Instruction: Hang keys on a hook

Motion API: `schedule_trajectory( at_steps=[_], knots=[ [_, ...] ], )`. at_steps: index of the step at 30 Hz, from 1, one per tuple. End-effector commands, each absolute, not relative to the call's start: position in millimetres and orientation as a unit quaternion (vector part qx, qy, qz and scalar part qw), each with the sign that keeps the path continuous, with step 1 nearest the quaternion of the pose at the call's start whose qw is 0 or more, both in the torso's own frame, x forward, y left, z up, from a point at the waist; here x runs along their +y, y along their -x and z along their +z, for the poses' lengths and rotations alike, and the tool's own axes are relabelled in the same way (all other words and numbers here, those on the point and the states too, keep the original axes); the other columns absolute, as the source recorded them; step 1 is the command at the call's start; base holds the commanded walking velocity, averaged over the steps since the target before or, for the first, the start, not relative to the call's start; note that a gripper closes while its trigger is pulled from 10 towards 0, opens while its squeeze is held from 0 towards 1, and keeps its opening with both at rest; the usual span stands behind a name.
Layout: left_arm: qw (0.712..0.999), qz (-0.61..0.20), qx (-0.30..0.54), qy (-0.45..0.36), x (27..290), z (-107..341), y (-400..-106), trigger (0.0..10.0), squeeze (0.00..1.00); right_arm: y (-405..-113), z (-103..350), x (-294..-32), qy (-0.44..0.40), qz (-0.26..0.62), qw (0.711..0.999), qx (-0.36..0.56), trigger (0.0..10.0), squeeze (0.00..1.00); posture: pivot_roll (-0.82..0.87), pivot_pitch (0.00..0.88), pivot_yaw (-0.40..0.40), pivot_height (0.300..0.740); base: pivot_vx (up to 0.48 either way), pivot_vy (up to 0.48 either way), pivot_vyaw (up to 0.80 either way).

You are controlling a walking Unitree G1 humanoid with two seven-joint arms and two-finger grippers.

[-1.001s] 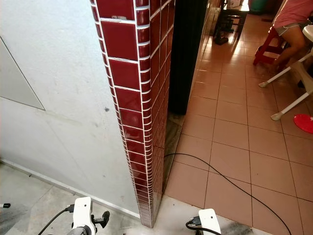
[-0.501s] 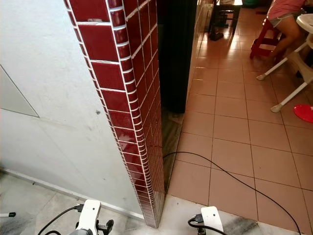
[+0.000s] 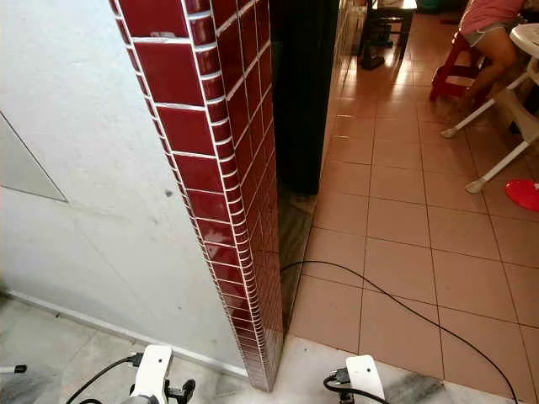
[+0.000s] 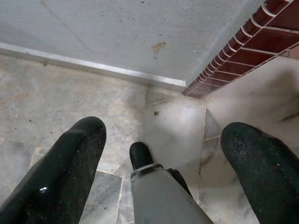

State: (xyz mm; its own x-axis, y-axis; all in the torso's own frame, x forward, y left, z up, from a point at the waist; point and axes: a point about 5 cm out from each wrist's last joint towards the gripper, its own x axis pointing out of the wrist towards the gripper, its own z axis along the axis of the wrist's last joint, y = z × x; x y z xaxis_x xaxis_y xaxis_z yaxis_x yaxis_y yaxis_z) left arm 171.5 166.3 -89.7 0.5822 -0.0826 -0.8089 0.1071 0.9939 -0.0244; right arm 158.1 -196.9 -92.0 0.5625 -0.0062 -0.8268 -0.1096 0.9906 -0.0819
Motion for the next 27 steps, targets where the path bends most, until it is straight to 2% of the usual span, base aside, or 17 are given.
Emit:
schedule_trajectory(
  at_steps=[1,27],
  knots=[
    [0.889,-0.049,0.456,-0.009,169,-90,-170,10.0,0.00,-161,-91,-194,0.060,0.031,0.885,0.460,10.0,0.00,-0.11,0.000,0.032,0.740,0.000,0.000,0.00],
    [0.880,-0.037,0.473,0.002,172,-95,-157,10.0,0.00,-160,-92,-190,0.057,0.040,0.886,0.458,10.0,0.00,-0.11,0.000,0.031,0.740,0.000,0.000,0.00]
  ],
)
